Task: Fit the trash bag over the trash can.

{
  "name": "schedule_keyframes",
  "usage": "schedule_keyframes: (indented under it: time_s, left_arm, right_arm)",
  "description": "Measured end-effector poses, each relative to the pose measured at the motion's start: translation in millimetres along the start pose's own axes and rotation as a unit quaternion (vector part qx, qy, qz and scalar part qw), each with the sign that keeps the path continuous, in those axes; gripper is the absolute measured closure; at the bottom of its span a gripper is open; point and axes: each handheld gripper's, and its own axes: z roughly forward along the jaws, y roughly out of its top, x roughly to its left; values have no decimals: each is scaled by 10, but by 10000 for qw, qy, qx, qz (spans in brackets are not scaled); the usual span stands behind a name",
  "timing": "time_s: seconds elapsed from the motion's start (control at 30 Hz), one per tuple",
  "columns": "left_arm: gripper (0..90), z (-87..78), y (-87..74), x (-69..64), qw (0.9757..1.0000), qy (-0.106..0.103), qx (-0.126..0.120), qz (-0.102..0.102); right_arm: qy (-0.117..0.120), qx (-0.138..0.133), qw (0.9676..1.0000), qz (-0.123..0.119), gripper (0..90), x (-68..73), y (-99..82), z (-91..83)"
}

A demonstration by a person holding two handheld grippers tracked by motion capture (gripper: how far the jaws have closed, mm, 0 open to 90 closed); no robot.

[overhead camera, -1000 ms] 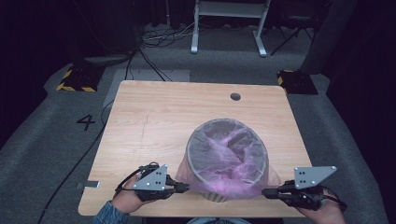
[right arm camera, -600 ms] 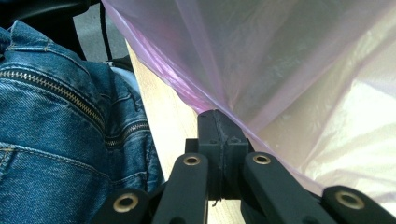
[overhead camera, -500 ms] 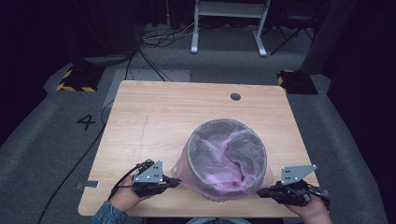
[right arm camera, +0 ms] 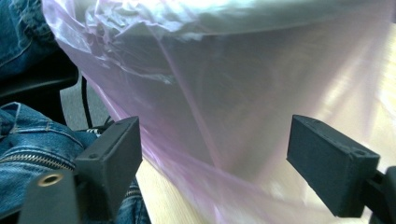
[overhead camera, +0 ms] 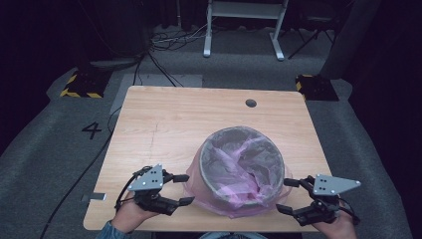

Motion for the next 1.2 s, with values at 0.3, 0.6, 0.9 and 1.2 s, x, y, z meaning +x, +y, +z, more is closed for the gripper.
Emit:
schedule_keyframes:
  time_s: [0.3,0.6,0.9,1.2]
  left_arm:
    - [398,221,83,61,9997,169,55,-145]
    - [896,180,178,33,9978,625,64,194]
    - [897,263,-8,259,9959,750,460,-221]
    - [898,505,-216,409,9874,818,1270,-473]
  right_arm:
    - [-140,46,9994,314,151,-125,60,187]
    - [8,201,9998,81,811,-189,78,93]
    - [-162,259,9990,328,900,-421,52,99]
    - [-254,946,9933,613,900,-705,-158,465]
